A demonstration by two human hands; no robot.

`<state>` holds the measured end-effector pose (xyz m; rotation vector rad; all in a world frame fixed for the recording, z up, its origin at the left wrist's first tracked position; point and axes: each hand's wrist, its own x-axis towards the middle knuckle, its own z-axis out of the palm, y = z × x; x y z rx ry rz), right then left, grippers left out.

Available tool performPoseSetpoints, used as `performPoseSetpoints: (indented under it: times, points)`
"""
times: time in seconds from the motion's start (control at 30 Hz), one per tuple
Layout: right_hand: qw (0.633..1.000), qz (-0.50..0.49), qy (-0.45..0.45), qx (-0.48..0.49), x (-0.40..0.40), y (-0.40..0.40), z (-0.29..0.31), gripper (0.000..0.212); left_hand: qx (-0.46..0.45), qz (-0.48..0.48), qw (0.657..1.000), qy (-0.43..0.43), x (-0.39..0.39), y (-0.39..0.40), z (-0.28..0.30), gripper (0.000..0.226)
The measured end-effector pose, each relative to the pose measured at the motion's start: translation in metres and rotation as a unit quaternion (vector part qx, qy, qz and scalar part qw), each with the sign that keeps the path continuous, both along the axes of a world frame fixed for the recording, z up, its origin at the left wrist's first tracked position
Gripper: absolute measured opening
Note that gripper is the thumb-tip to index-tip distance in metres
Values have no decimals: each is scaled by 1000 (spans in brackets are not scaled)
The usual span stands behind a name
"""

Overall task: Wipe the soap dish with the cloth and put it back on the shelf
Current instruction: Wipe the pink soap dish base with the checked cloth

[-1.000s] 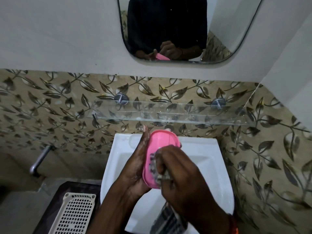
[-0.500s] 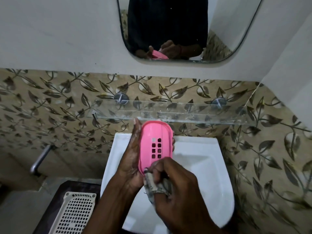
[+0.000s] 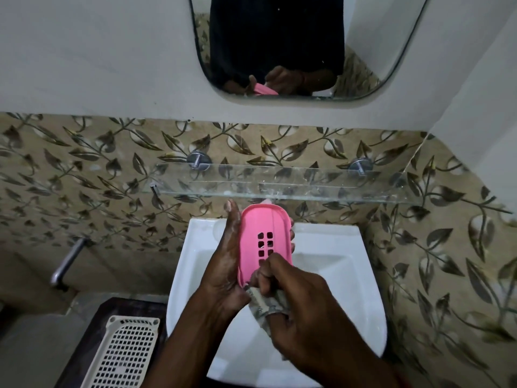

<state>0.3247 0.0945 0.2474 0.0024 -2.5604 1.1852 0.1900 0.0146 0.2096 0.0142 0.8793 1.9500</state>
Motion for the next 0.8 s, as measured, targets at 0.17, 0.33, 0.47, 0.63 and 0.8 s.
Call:
performPoseSetpoints:
  times: [0.17,0.33,0.47,0.63,0.8]
  points:
    - [992,5,-4,130,2,30,6,41,18,-9,999,-26,2,-4,10,83]
    - [1000,2,7,28,-1,11,6,33,6,23,999,-32,7,3,12,80]
    - [984,-66,-7,-168,-10,-11,5,36,7,28,997,-74,14,5,5,85]
    - [858,-149,4,-492,-16,-11,3,34,23,17,998,-62,11,6,2,92]
    - [735,-223,42,-639,-11,12,13,16,-108,64,992,11,2,9,-7,69]
